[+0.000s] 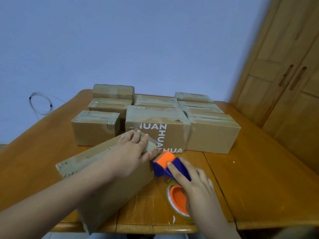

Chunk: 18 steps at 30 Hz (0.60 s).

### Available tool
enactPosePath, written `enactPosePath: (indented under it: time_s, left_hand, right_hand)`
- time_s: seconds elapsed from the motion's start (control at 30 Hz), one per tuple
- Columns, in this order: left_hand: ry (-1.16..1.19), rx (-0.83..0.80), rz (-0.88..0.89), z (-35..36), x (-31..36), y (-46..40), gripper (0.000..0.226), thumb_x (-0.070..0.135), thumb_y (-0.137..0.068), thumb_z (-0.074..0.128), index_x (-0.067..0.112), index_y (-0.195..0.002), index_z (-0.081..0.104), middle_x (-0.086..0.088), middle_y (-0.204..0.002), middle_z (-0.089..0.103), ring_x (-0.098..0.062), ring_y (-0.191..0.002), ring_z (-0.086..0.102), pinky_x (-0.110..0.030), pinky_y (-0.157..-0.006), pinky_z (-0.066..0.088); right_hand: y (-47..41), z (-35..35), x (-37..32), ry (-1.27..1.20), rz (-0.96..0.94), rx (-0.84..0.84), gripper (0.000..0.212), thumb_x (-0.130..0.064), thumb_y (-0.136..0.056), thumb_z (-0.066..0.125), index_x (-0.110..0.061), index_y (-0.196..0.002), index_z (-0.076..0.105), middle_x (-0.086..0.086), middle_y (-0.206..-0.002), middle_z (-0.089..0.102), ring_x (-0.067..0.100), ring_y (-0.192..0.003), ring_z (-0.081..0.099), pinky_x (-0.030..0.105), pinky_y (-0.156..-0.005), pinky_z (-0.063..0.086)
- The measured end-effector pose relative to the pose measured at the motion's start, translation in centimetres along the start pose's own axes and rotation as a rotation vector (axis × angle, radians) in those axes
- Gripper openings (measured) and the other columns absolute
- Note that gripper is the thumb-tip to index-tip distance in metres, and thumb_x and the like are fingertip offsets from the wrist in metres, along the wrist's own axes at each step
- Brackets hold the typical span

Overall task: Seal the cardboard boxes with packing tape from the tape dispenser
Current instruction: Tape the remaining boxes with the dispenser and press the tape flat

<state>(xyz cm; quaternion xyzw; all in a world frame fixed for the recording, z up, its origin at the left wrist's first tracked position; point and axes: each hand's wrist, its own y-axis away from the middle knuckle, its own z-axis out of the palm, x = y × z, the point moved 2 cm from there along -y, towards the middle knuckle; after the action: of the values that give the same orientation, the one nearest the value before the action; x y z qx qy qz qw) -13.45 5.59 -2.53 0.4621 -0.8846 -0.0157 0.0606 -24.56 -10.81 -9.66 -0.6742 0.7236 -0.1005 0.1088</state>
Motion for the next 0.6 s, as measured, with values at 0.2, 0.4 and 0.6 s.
enactPosePath:
  time_s: [0.2,0.4,0.6]
  left_hand:
    - [0.026,-0.008,0.009,-0.1,0.0,0.2,0.064,0.048,-0.102,0.022,0.022,-0.153,-0.006,-0.006,-0.161,-0.008,-0.022,-0.147,-0.012,-0.034,-0.118,-0.005]
    - [0.039,-0.018,0.022,-0.2,0.0,0.2,0.067,0.05,-0.101,0.023,0.02,-0.154,-0.005,-0.007,-0.161,-0.008,-0.024,-0.148,-0.012,-0.035,-0.118,-0.004]
    - [0.035,-0.017,0.029,-0.2,-0.1,0.2,0.065,0.049,-0.101,0.022,0.02,-0.153,-0.005,-0.009,-0.161,-0.007,-0.024,-0.148,-0.012,-0.034,-0.118,-0.003]
  right_hand:
    - [0.3,-0.8,-0.2,0.024,-0.002,0.033,0.12,-0.032,-0.015,0.096,-0.03,-0.126,0.05,0.005,-0.114,0.067,0.026,-0.085,0.068,0.033,-0.051,0.054]
    - [-0.3,-2.3,-0.7,0.095,-0.021,-0.003,0.118,-0.024,-0.009,0.096,-0.029,-0.121,0.059,0.01,-0.111,0.067,0.032,-0.081,0.068,0.038,-0.048,0.052]
    - [-0.4,-3.9,-0.9,0.098,-0.036,-0.054,0.107,-0.022,-0.056,0.09,-0.035,-0.145,0.033,0.008,-0.147,0.039,0.035,-0.12,0.049,0.047,-0.079,0.05]
